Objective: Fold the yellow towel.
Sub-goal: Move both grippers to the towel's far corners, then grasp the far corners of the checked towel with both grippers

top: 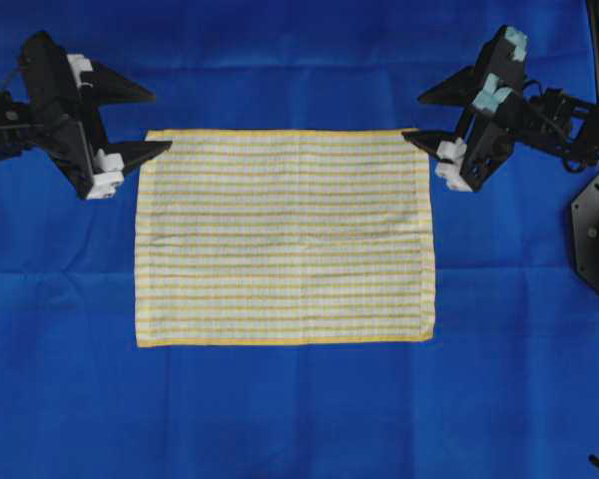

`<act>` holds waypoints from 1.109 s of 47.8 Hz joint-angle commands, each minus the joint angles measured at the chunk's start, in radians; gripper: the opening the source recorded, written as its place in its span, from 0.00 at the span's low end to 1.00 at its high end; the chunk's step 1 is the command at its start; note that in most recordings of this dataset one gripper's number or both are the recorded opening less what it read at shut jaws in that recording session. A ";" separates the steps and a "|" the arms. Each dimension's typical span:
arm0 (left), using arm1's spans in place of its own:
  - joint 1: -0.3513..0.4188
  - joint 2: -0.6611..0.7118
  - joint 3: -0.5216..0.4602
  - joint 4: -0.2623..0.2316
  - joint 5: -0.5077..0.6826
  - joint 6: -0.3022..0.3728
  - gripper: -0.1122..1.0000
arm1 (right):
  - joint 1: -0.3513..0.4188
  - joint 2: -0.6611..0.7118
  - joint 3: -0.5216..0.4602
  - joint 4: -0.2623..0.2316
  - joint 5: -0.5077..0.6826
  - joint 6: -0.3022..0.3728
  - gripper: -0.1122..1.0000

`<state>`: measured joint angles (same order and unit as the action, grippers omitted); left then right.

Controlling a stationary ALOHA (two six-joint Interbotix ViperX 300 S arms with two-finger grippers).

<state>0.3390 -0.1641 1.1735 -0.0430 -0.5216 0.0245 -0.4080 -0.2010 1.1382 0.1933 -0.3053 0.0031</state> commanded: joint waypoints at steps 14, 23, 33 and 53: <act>0.054 0.179 -0.035 -0.009 -0.044 -0.012 0.78 | -0.006 0.160 -0.012 0.074 -0.098 0.000 0.72; 0.054 0.225 -0.049 -0.009 -0.035 -0.012 0.50 | -0.006 0.164 -0.011 0.084 -0.097 0.000 0.60; 0.054 0.238 -0.051 -0.009 0.012 -0.011 0.14 | 0.014 0.164 -0.005 0.083 -0.092 0.000 0.17; 0.057 0.198 -0.052 -0.009 0.038 -0.002 0.12 | 0.025 0.155 -0.005 0.097 -0.092 0.002 0.14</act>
<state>0.3896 0.0660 1.1259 -0.0491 -0.4970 0.0199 -0.3866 -0.0307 1.1382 0.2823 -0.3927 0.0031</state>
